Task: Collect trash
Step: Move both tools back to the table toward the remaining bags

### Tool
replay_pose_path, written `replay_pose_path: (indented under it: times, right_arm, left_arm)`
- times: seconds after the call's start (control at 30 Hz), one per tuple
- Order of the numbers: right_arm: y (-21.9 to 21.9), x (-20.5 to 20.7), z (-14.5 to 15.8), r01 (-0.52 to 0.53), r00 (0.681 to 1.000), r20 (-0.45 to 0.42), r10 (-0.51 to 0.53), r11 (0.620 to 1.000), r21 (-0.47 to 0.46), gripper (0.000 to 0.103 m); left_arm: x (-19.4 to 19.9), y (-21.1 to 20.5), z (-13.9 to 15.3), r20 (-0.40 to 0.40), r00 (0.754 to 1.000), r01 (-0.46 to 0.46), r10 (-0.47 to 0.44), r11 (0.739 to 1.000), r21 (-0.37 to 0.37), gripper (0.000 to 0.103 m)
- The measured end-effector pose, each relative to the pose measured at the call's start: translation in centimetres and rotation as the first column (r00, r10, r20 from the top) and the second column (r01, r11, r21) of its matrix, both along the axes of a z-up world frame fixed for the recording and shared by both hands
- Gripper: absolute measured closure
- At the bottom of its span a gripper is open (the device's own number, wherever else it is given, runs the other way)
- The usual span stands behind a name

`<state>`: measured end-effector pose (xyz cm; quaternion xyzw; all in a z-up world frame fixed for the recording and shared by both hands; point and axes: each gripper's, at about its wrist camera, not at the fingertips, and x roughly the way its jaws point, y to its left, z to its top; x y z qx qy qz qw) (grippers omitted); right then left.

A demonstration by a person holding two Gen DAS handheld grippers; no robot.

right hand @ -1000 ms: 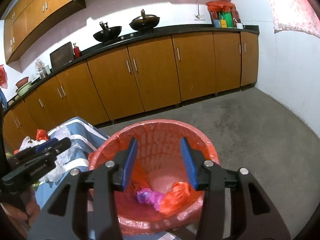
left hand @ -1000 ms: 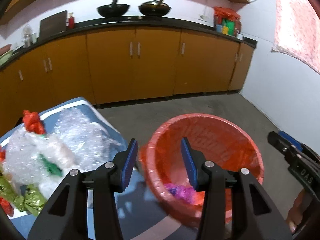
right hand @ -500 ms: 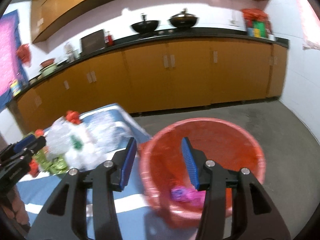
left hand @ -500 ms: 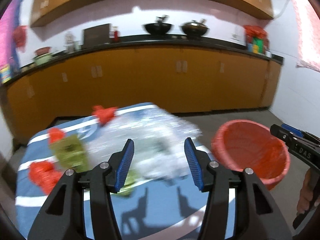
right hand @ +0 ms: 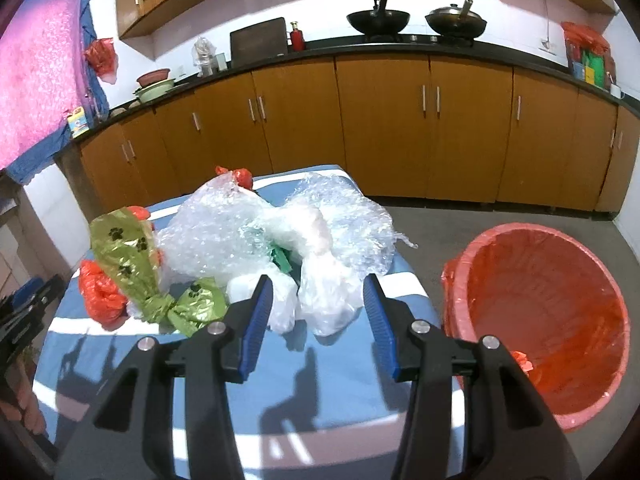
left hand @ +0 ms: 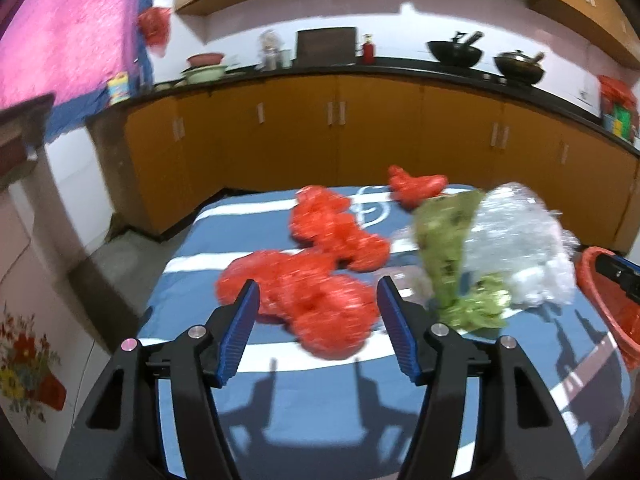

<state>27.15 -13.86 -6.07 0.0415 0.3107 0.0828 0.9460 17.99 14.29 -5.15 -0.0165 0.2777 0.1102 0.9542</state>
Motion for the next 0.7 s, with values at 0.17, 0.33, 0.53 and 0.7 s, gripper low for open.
replay_pose_path:
  times: [0.17,0.33,0.53,0.7]
  right_arm:
    - [0.4,2.6,-0.6,0.016,1.0,-0.016,-0.016,1.0,0.003,0.056]
    - [1.2,5.0,-1.7,0.01,0.999,-0.043,-0.011,1.0,-0.03,0.056]
    - [1.6,6.7,-3.5,-0.015,0.995,-0.1,0.009,0.998,-0.065,0.056]
    - [1.5,6.9,-4.4,-0.048,0.989,-0.14,0.041,0.998,-0.049,0.083]
  left_arm:
    - [0.2,1.6,-0.8,-0.006,1.0,-0.026,0.026,0.999,-0.018,0.041]
    - [0.4,2.5,-1.1,0.0,0.999,-0.032,0.032,0.999,-0.03,0.04]
    - [0.8,3.0,-1.5,-0.006,0.999,-0.037,0.037,0.999,-0.031,0.04]
    - [0.9,3.1,-1.7,-0.011,0.999,-0.04,0.04,0.998,-0.039,0.04]
